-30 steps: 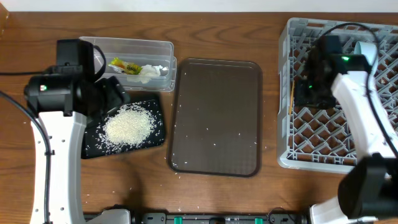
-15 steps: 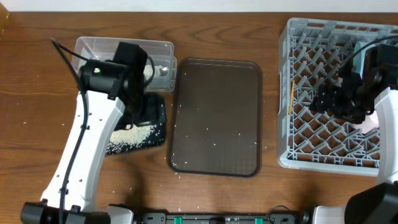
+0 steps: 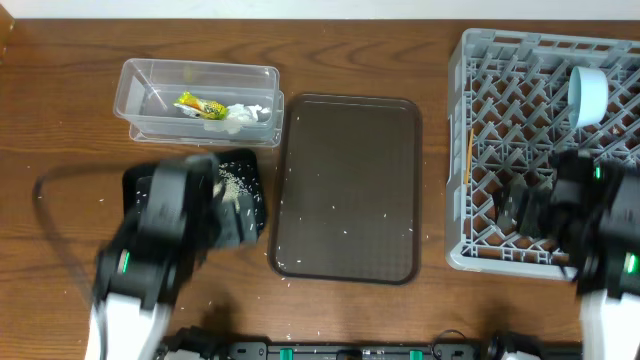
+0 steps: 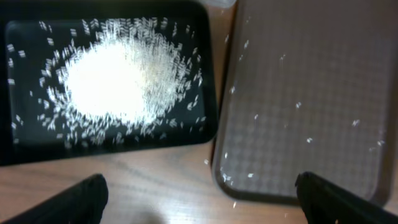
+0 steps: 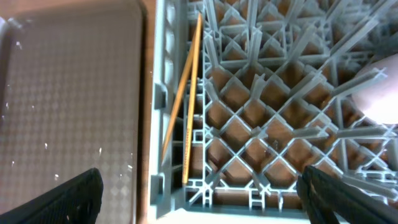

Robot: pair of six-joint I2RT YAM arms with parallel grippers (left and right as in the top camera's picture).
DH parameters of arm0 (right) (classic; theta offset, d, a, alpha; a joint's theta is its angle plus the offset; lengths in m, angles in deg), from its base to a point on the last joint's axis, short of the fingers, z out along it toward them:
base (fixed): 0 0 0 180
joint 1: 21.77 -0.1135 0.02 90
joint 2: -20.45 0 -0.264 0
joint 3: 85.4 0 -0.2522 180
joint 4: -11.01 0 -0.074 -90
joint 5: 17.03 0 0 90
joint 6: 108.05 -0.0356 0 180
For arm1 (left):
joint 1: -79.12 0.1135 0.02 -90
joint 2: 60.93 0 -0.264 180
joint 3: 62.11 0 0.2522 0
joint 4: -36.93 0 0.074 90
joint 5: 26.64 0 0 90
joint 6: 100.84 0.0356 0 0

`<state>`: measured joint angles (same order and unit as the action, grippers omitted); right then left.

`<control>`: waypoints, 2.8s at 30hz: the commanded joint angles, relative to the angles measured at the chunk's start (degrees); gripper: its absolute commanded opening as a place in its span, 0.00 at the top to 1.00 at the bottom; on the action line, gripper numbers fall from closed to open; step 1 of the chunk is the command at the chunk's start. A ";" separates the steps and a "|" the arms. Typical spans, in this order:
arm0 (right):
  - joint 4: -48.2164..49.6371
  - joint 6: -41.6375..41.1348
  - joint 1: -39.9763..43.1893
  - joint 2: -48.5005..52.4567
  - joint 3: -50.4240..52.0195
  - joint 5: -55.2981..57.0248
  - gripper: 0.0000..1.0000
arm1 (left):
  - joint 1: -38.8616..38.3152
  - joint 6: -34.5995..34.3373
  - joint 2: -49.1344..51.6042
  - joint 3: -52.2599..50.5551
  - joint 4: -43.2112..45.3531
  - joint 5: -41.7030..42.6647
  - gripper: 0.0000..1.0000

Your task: Sort waste into correct bins and load items into the dishwasher rack

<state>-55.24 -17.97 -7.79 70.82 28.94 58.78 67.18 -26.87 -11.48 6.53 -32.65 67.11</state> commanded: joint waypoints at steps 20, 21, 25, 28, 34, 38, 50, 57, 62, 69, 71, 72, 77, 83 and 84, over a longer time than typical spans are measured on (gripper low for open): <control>-5.66 0.22 0.20 -16.50 7.37 -0.17 0.01 | -0.02 0.55 -24.00 -8.33 2.54 -1.40 0.01; -5.64 0.22 0.20 -16.50 7.37 -0.20 0.01 | -0.04 0.55 -24.00 -8.33 2.54 -1.40 0.01; -5.64 0.22 0.20 -16.50 7.37 -0.17 0.01 | -0.02 0.55 -24.00 -8.33 2.54 -1.40 0.01; -6.25 0.22 -0.07 -17.46 7.43 -0.11 0.01 | -0.04 0.55 -24.00 -8.33 2.54 -1.40 0.01; -5.18 0.24 -3.48 -23.02 9.55 0.44 0.01 | -0.02 0.55 -24.00 -8.33 2.54 -1.40 0.01; 4.11 0.22 -7.41 -31.23 16.06 0.35 0.01 | -0.02 0.55 -24.00 -8.33 2.54 -1.40 0.01; 44.00 0.24 -12.98 -49.13 42.42 0.48 0.01 | -0.02 0.55 -24.00 -8.33 2.54 -1.40 0.01; 52.41 0.24 -13.00 -50.10 51.58 0.72 0.01 | -0.02 0.55 -24.00 -8.33 2.54 -1.40 0.02; 49.37 0.17 -13.05 -50.05 51.58 0.68 0.01 | -0.02 0.55 -24.00 -8.33 2.54 -1.40 0.01; 49.46 0.20 -13.05 -49.99 51.58 0.68 0.01 | -0.04 0.55 -24.00 -8.33 2.54 -1.40 0.01; 49.46 0.20 -13.05 -49.99 51.58 0.68 0.01 | -0.02 0.55 -24.00 -8.33 2.54 -1.42 0.02; 49.46 0.20 -13.05 -49.99 51.58 0.68 0.01 | -0.04 0.55 -24.00 -8.33 2.54 -1.40 0.02; 49.46 0.20 -13.05 -49.99 51.58 0.68 0.01 | -0.02 0.55 -24.00 -8.33 2.54 -1.40 0.02; 49.44 0.20 -13.03 -49.99 51.58 0.68 0.01 | -0.02 0.55 -24.00 -8.33 2.54 -1.40 0.01; 49.46 0.20 -13.05 -49.99 51.58 0.68 0.01 | -0.02 0.55 -24.00 -8.33 2.54 -1.40 0.02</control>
<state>-5.52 -17.60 -19.97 21.22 80.46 59.50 67.18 -26.87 -35.28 -1.78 -30.20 66.34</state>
